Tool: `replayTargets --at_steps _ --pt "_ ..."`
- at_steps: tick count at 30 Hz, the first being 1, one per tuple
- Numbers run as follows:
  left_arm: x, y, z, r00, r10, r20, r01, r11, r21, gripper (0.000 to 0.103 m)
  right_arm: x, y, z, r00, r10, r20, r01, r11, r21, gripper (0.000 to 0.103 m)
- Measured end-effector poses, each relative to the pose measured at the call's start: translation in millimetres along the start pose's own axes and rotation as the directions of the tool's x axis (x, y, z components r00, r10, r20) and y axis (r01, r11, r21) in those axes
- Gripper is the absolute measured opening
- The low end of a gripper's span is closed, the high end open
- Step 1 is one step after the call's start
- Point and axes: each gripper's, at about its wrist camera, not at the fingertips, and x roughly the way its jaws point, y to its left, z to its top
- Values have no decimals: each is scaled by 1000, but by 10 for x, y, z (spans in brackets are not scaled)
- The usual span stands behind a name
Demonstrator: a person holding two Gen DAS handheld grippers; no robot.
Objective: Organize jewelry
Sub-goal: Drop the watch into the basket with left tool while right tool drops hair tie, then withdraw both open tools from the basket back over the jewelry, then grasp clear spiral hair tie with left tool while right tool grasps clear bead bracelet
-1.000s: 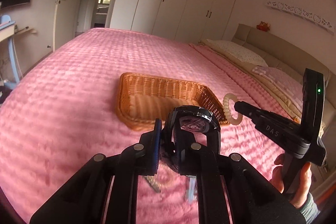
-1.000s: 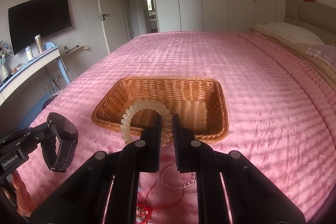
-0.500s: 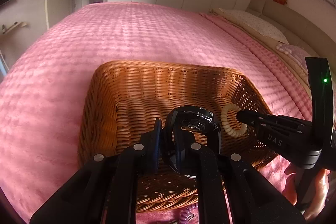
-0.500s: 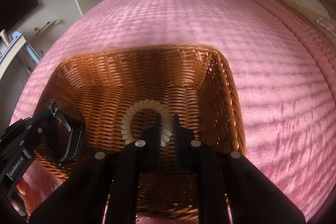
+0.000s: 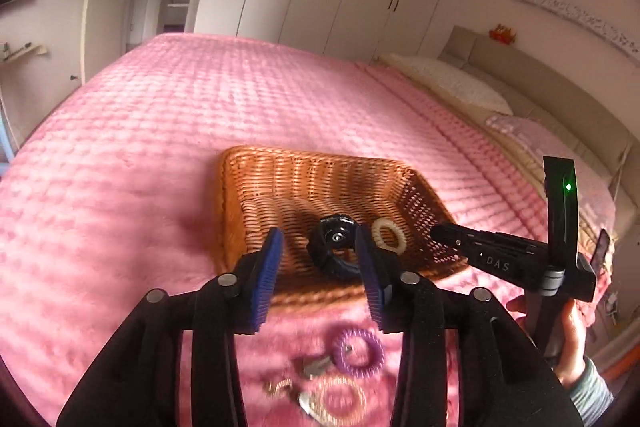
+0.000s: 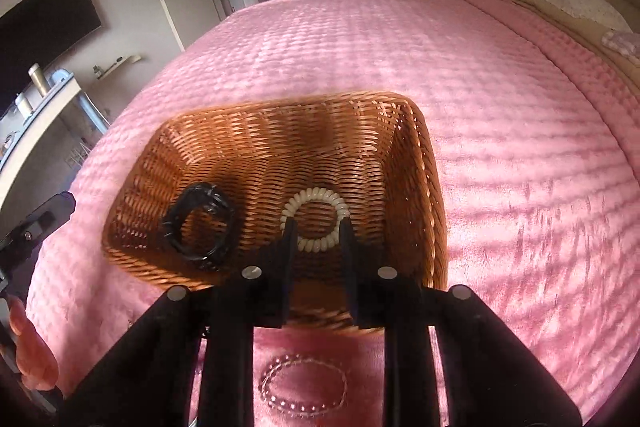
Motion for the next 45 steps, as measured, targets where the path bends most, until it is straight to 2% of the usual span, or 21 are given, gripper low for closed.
replayTargets --at_steps 4,10,15,20,23,27,29,32,36,39,41,43,45 --pt "-351 -10 -218 1000 -21 21 21 1000 -3 42 -373 33 -218 997 30 72 -29 1000 -11 43" --pt "-457 52 -725 998 -58 -32 56 997 -52 42 -585 -30 -655 991 11 132 -8 1000 -28 44" --pt "-287 75 -1058 991 -73 -108 64 994 -87 42 -456 -182 -939 993 -49 111 50 999 -12 44" --pt "-90 -24 -1202 990 -20 -140 12 998 -56 41 -302 -413 -997 999 -8 54 4 997 77 44" --pt "-36 -93 -1246 990 14 -140 -16 1000 -16 41 -215 -378 -992 1000 3 24 -4 999 51 43" --pt "44 -190 -1267 987 59 -150 -53 998 44 37 -107 -187 -1033 999 -38 -4 38 998 -48 36" --pt "92 -214 -1260 984 75 -159 -67 996 52 35 -20 -111 -1046 996 -81 -27 79 993 -84 29" --pt "149 -216 -1246 980 110 -166 -103 993 49 30 35 -62 -1066 993 -112 -40 107 988 -110 29" --pt "187 -199 -1250 973 161 -168 -155 987 51 12 75 -40 -1068 990 -132 -49 125 984 -127 29" --pt "190 -195 -1252 972 166 -167 -160 986 52 11 110 -1 -1078 989 -137 -48 130 982 -140 24" --pt "190 -208 -1257 971 175 -164 -167 984 60 10 118 40 -1078 990 -132 -46 123 980 -155 11" --pt "179 -219 -1267 972 172 -158 -164 984 63 7 133 89 -1081 990 -136 -38 128 977 -171 6" --pt "152 -225 -1276 976 158 -151 -151 987 59 7 111 77 -1086 991 -130 -27 124 978 -167 6"
